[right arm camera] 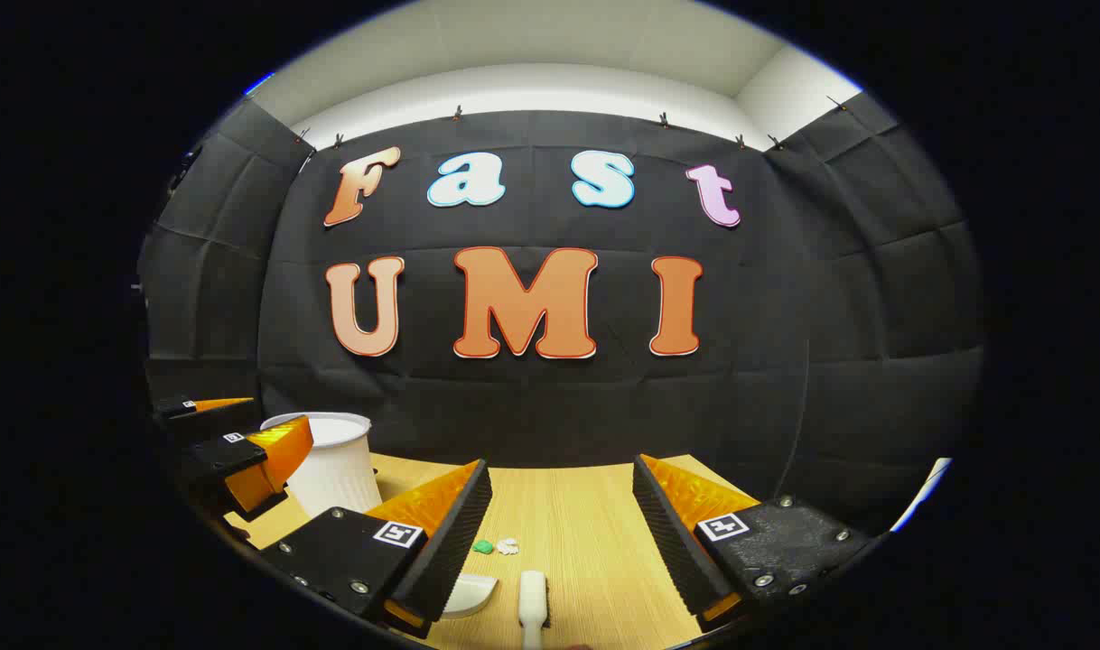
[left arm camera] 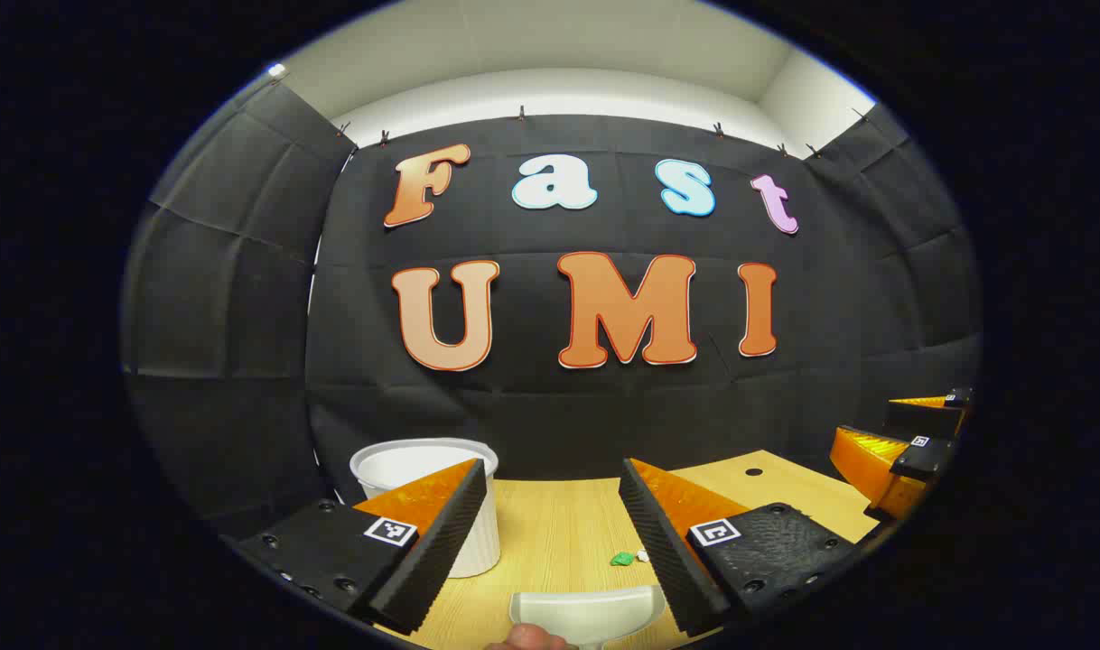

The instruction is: Pick up the small broom and dustpan from the desktop, sweep the trash into the dustpan with the broom, and then empty the trash into the garbage bin.

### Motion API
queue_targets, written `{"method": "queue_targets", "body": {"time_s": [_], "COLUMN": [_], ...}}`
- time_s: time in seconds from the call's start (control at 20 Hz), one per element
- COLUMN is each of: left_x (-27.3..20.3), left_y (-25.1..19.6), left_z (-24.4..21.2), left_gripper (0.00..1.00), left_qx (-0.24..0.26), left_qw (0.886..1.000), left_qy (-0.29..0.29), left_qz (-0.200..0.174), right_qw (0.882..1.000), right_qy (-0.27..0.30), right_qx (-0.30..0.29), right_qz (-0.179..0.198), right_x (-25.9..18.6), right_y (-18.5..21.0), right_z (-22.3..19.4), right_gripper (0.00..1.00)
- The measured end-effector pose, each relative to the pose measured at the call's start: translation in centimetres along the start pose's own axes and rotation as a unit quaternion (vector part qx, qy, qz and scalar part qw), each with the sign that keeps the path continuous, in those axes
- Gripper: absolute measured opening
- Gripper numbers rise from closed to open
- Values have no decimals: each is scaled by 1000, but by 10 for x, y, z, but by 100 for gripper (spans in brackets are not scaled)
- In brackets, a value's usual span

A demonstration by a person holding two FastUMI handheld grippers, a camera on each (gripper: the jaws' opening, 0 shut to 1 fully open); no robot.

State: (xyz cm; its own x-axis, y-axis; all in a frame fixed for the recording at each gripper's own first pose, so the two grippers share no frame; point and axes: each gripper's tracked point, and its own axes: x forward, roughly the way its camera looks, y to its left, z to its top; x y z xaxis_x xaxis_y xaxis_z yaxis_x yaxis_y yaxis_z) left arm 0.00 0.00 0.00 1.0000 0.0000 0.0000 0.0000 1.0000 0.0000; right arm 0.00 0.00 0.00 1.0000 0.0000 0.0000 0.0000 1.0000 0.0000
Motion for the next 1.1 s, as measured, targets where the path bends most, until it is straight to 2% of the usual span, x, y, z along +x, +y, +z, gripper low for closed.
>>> {"method": "queue_targets", "body": {"time_s": [0.35,1.1], "left_x": [2,10], "left_y": [-1,-18], "left_z": [-3,-16], "left_gripper": [94,94], "left_qx": [-3,6], "left_qw": [1000,1000], "left_qy": [4,15], "left_qz": [16,-4], "right_qw": [999,999], "right_qy": [6,36], "right_qx": [-12,-9], "right_qz": [33,25], "right_x": [-1,5], "right_y": [11,7], "right_z": [-8,-25], "right_gripper": [94,94]}}
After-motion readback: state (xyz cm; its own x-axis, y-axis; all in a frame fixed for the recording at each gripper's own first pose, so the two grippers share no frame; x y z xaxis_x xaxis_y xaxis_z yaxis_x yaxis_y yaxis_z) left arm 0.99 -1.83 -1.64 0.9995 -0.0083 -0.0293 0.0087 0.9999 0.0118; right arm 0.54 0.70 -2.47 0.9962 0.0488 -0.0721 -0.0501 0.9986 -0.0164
